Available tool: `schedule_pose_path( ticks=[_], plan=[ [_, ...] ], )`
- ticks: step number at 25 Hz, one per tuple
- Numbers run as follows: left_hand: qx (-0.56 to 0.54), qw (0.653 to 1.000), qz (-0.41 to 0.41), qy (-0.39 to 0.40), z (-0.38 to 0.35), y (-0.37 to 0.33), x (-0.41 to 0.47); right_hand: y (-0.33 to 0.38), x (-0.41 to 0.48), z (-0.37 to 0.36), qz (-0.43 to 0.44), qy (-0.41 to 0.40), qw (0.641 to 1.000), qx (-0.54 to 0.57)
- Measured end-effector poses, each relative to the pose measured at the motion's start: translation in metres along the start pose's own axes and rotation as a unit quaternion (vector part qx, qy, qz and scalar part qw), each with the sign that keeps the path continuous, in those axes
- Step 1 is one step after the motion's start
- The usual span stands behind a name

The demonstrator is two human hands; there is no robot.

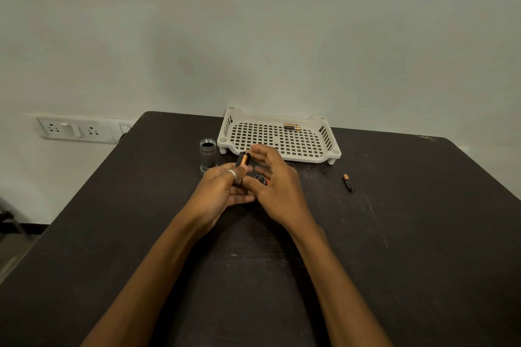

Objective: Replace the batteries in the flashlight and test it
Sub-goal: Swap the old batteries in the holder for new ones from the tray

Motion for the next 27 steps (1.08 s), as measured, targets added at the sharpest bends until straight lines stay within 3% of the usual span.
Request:
schedule_pose_path(
  ticks=[12,15,17,19,22,27],
  plan=[
    [-0.015,1.0,0.0,-0.014,-0.005,-0.001,-0.002,0.005,-0.003,0.007,0.004,0.014,1.0,0.014],
    [-0.006,1.0,0.003,-0.026,-0.007,-0.001,-0.002,0.0,0.004,0.021,-0.018,-0.068,0.997,-0.018],
    [0.009,1.0,0.009,-0.028,-0.01,-0.001,-0.002,-0.008,0.017,0.039,-0.049,-0.139,0.985,-0.094],
    [0.02,0.999,0.014,-0.026,-0.013,-0.002,-0.001,-0.019,0.039,0.056,-0.074,-0.16,0.971,-0.164],
    [0.027,0.999,0.017,-0.027,-0.015,-0.002,-0.001,-0.034,0.085,0.073,-0.097,-0.117,0.952,-0.264],
    [0.029,0.999,0.014,-0.03,-0.016,-0.002,0.0,-0.061,0.137,0.061,-0.087,0.041,0.902,-0.42]
  ],
)
Point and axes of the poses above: each hand's wrist, its own x-axis towards the middle knuckle, its own z-axis out of the back of the hand, y = z × x, the point moved 3 cm from there along x, towards the middle knuckle, and after that the axes turned 14 degrees about -x, right-handed, at the moved point
